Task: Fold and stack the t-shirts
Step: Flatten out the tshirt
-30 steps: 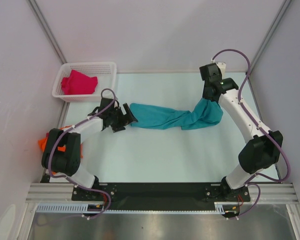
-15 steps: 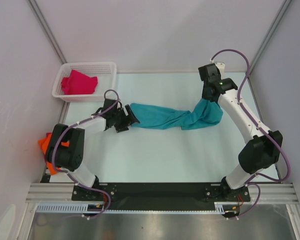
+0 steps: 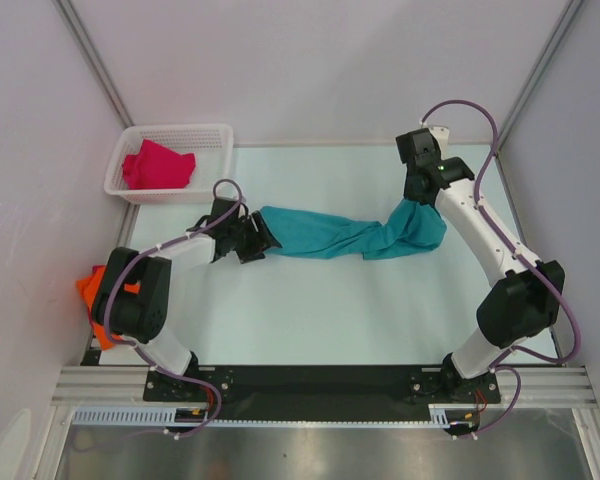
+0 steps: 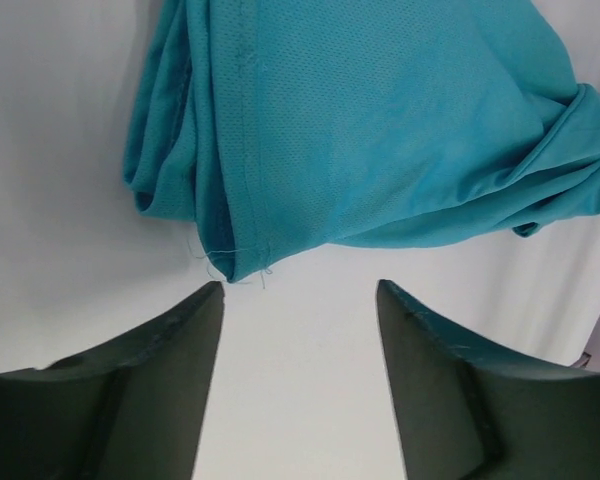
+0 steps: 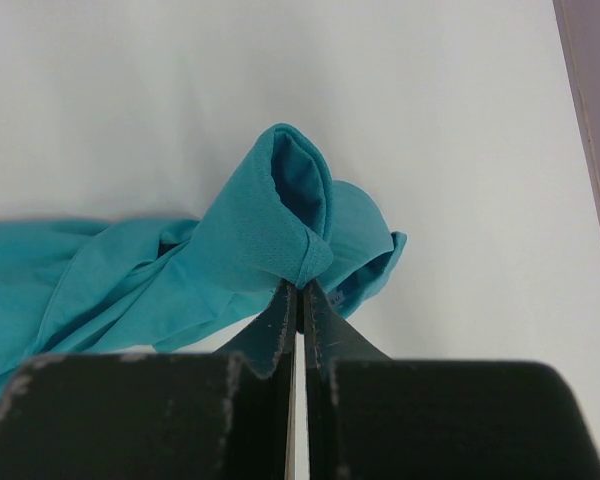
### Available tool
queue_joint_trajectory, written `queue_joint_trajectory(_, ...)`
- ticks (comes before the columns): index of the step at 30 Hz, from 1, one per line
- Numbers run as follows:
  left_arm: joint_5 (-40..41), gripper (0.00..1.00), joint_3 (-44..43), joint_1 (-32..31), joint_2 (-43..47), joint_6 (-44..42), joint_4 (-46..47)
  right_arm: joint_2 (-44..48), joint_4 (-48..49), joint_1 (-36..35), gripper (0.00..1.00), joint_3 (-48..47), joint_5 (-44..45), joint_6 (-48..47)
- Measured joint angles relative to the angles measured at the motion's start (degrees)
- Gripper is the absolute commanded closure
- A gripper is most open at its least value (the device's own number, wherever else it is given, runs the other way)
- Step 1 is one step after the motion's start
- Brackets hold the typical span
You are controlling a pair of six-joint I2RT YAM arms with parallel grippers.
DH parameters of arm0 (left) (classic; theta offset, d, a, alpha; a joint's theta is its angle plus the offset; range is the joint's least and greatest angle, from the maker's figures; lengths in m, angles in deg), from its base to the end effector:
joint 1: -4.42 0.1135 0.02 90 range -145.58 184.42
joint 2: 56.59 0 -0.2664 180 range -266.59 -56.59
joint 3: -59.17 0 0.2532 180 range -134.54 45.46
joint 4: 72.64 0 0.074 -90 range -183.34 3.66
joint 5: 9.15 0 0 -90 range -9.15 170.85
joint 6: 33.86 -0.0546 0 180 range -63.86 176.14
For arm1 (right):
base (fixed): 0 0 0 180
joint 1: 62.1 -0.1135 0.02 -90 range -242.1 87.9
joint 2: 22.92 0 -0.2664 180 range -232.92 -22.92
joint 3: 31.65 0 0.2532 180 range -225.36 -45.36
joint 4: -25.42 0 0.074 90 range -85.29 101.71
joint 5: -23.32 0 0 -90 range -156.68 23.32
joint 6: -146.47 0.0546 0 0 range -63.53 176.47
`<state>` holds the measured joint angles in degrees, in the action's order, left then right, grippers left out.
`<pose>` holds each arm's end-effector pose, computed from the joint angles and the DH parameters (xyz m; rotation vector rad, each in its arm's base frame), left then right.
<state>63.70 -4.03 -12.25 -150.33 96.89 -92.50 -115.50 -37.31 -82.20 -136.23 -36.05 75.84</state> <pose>0.3171 -0.1118 0.1535 -0.3988 2.5371 -0.7827 0.3441 0.0963 0.3386 0.2110 2.3112 -0.3171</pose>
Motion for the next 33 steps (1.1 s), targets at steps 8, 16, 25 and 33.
queue_joint_trajectory(8, -1.2, 1.0, -0.1, -0.4, -0.9, 0.8, 2.3, 0.0, 0.0, -0.2, 1.0, 0.1, 0.1, 0.0)
queue_joint_trajectory(16, -1.3, 0.92, -0.4, -0.5, -2.3, 0.8, 2.1, 0.0, 0.0, -0.3, 1.0, 0.2, 0.4, -0.2)
queue_joint_trajectory(25, -0.7, 0.63, -1.8, -0.5, -2.3, 0.2, 1.3, 0.0, 0.0, -0.3, 1.0, 1.0, 0.5, -0.2)
queue_joint_trajectory(33, 1.3, 0.36, -2.2, -0.5, -2.3, -0.7, -0.7, 0.0, 0.0, -0.3, 1.0, 1.0, 0.5, -0.6)
